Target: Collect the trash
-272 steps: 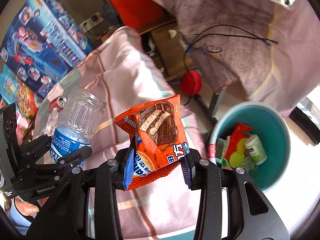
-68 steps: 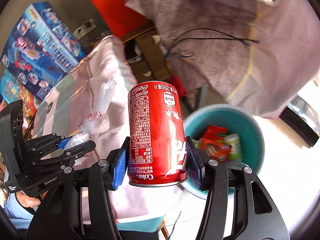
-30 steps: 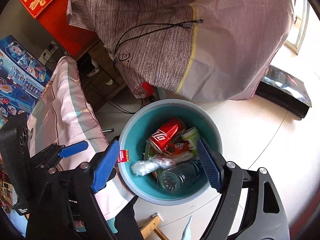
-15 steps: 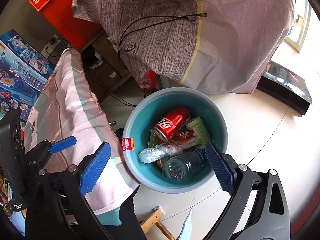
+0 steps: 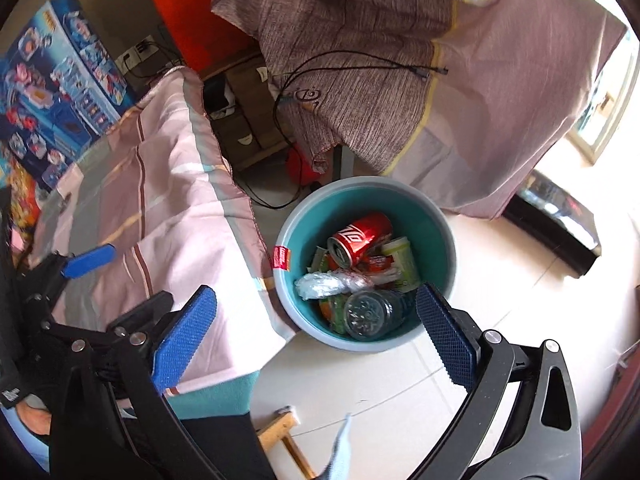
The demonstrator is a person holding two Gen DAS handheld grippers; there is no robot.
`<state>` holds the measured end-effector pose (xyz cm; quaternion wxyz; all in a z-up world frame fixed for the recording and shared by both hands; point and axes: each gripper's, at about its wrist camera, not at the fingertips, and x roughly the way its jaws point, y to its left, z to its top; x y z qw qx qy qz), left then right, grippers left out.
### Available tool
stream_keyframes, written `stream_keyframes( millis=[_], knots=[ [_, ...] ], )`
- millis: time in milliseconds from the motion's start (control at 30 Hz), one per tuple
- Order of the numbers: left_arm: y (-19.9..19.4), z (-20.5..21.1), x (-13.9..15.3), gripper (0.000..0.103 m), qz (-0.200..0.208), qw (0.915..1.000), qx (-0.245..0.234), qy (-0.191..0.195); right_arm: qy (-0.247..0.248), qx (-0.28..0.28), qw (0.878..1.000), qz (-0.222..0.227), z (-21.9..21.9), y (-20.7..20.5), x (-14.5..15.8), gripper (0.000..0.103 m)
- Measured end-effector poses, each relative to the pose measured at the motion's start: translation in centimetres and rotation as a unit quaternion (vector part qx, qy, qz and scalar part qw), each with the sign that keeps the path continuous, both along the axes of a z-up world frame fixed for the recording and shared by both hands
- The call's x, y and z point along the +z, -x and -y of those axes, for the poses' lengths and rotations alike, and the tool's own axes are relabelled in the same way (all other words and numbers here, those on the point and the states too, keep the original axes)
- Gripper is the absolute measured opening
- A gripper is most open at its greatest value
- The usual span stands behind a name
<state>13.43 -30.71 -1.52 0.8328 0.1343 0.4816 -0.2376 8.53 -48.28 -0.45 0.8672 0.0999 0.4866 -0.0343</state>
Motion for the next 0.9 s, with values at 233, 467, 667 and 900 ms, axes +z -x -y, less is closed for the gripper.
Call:
stream_keyframes(
  millis=[233, 467, 667, 900],
  knots=[
    [2.3, -3.1, 0.8, 0.099, 0.002, 0.9997, 0.019, 0.014, 0.025, -0.005, 1.0, 0.015, -2.6, 3.2, 0.8, 0.096],
    [4.4, -7.1, 0.8, 0.099, -0.004, 0.9989, 0.043, 0.02, 0.013, -0.021, 1.0, 0.017, -4.3, 5.9, 0.7, 0.096],
    [5.9, -10.1, 1.9, 0.099, 0.003, 0.9973, 0.063, 0.038, 0.017, -0.018, 1.0, 0.015, -5.5, 7.2, 0.9, 0.096],
    [6.4, -11.6, 3.0, 0.099, 0.015, 0.9957, 0.079, 0.046, 0.016, -0.013, 1.0, 0.02, -6.0, 7.4, 1.3, 0.096]
  ],
)
